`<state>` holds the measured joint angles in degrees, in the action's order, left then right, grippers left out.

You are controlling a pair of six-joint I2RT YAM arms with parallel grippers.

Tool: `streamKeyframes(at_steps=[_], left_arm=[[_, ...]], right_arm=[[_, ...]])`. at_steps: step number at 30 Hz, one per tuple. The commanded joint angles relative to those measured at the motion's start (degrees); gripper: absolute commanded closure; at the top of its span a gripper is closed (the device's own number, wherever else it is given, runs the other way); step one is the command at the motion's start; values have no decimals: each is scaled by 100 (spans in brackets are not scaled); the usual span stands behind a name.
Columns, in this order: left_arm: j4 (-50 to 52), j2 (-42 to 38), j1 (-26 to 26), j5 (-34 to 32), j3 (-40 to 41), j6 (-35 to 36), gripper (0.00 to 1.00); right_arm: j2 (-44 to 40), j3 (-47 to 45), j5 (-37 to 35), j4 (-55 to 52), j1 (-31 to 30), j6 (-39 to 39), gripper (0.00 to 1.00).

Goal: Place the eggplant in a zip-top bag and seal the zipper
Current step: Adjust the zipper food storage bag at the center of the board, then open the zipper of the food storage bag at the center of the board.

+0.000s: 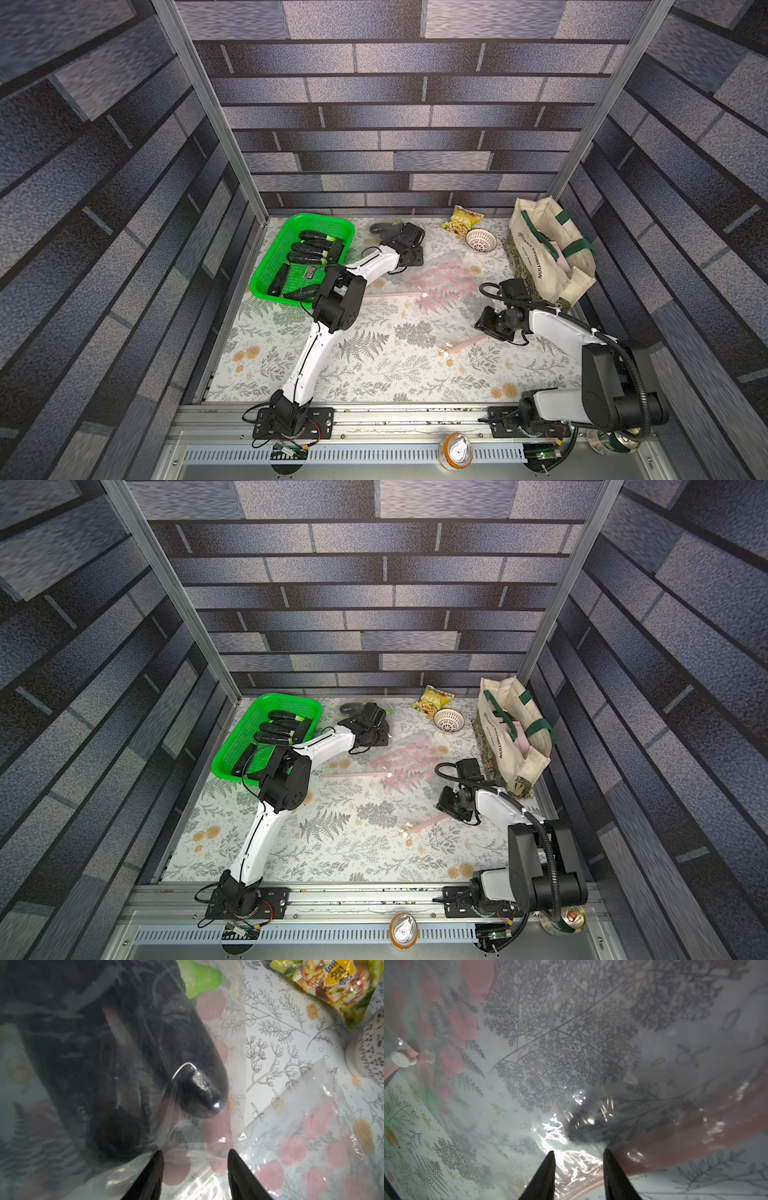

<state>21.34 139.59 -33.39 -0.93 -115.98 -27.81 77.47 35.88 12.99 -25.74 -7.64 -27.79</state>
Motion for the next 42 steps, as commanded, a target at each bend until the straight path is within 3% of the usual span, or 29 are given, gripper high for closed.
streamKeyframes(at_steps=[1,5,8,12,16,20,26,28,34,37,42], left_arm=[[230,-184,-18,-74,-213,284,47],[382,-876,-96,12,-174,424,45],[396,-1675,-136,149,230,472,44],[129,-3000,-152,355,1579,268,43],[-82,-4285,-172,315,3076,-123,42],[31,-5415,-64,-68,4401,-441,40],[511,-6483,854,-541,5587,-439,32],[466,-6719,1168,-575,5907,-376,27],[462,-6689,1929,114,6297,-239,18],[389,-6461,2029,490,6309,-200,18],[321,-6187,2029,545,6332,-169,18]], right_arm=[[-488,69,153,-142,-18,122,58],[-1510,469,187,-336,-23,812,54],[-2185,849,509,-531,-57,2013,52],[-2792,1162,1216,-940,-100,3499,48],[-2883,1349,1743,-1726,-212,4929,44],[-2739,1439,1168,-2275,-658,5967,42],[-2303,1340,-169,-2483,-1239,7167,35],[-2158,1270,-392,-2438,-1350,7398,32],[-1773,1220,-697,-2431,-1499,7743,29],[-1642,1196,-873,-2572,-1530,8031,29],[-1409,1232,-1088,-2726,-1530,8365,29]])
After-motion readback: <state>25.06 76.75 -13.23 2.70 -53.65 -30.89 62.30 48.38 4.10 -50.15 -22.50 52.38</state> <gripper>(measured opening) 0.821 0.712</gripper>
